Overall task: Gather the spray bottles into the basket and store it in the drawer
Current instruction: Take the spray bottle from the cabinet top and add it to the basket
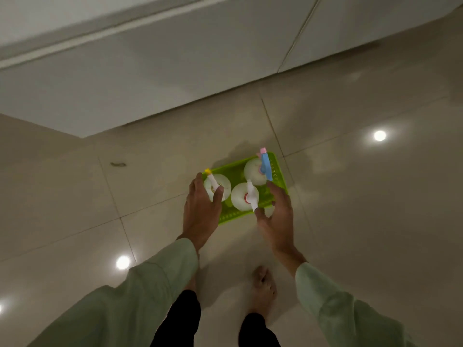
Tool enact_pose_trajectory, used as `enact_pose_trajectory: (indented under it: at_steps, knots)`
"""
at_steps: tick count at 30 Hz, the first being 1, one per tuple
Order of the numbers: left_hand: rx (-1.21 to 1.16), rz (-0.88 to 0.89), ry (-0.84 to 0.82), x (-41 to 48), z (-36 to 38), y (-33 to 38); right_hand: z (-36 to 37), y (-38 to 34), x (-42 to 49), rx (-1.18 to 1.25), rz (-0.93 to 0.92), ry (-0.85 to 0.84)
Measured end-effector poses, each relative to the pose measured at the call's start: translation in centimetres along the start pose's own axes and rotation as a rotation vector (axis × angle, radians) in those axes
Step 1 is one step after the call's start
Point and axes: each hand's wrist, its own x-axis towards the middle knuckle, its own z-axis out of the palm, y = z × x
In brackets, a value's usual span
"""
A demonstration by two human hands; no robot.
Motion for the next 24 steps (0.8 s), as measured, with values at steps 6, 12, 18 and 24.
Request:
enact_pose_trajectory:
  at_steps: [6,12,18,24]
  knots:
    - [-0.002,-0.103,0.04,0.7,1.4,1.6,-2.7,-2.3,5.1,-0.06,-0.021,0.07]
    - [0.078,-0.176,0.143,1.7,4.1,1.6,-0.7,-0.2,9.4,-0.209,0.037,-0.229]
    - [0.13,-0.113,0.185,2.4,5.2,1.0,-0.2,1.0,10.1,-0.301,-0.135,-0.197]
    - [0.107,-0.128,0.194,2.7,5.5,1.0,-0.4,1.3,10.0,-0.286,-0.216,-0.205]
